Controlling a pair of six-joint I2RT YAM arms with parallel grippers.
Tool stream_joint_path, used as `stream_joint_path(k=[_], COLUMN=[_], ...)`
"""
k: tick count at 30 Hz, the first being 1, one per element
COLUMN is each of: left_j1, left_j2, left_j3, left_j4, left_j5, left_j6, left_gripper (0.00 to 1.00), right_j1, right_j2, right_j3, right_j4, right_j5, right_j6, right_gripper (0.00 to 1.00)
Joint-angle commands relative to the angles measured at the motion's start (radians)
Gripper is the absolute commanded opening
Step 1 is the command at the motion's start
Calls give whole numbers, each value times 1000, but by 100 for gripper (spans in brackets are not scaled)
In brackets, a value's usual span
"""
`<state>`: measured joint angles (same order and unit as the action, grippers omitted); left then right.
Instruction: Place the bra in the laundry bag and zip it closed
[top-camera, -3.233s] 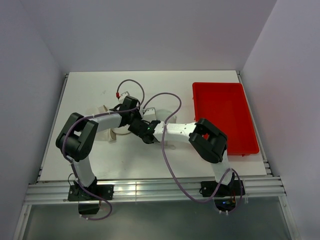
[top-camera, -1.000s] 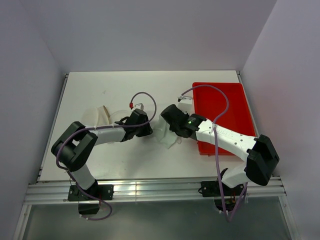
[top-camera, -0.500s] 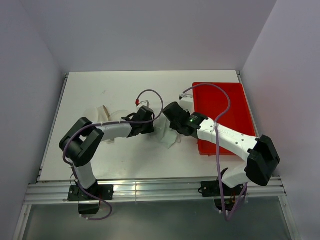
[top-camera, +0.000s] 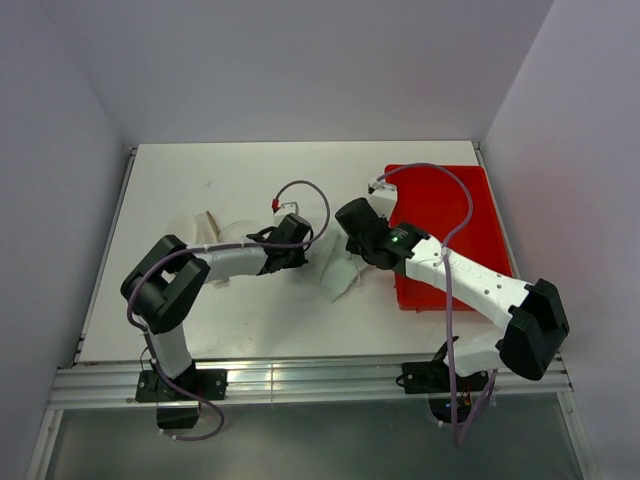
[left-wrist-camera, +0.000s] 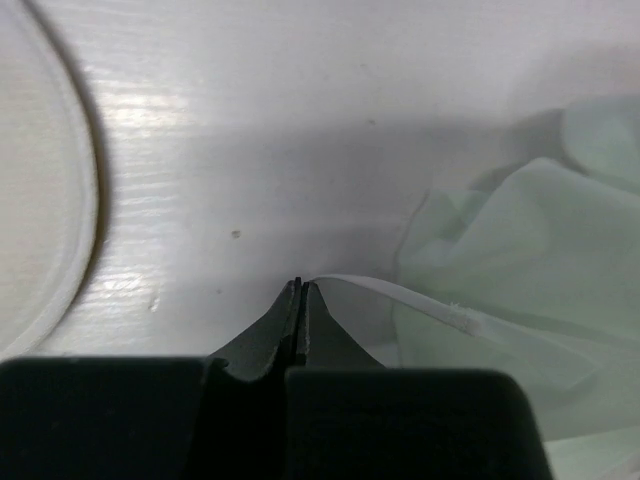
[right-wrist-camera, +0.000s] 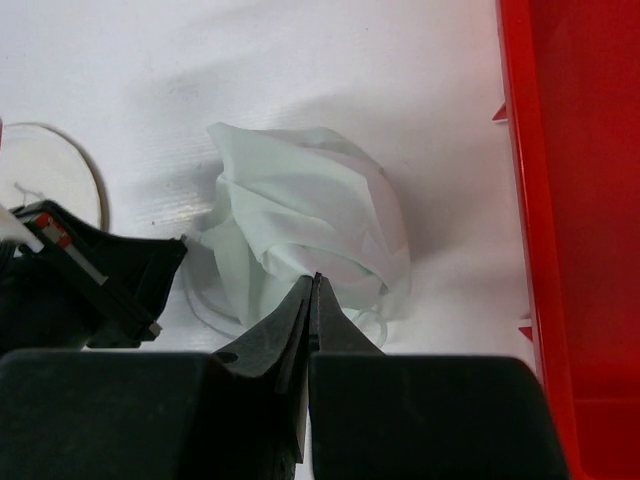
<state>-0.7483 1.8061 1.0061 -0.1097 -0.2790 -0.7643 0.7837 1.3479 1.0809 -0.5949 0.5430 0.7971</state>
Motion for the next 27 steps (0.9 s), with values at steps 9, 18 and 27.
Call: stream_joint_path(k=[9,18,27], left_j1=[47,116,240], left_j2=[-146,-313,-491], left_j3=[-104,-156,-224], left_j4=[-208,-240,-272], left_j5=[-75,-71,-60], left_j6=[19,2,-44], left_gripper=[0,0,0], right_j1=[-83,-126,-153], right_j2=[-93,-112,-118], right_j3=[-44,-95,-141], right_j4=[44,67,84], right_j5=[-9,-29,-29], right_j6=[-27,-38,-44], right_gripper=[0,0,0])
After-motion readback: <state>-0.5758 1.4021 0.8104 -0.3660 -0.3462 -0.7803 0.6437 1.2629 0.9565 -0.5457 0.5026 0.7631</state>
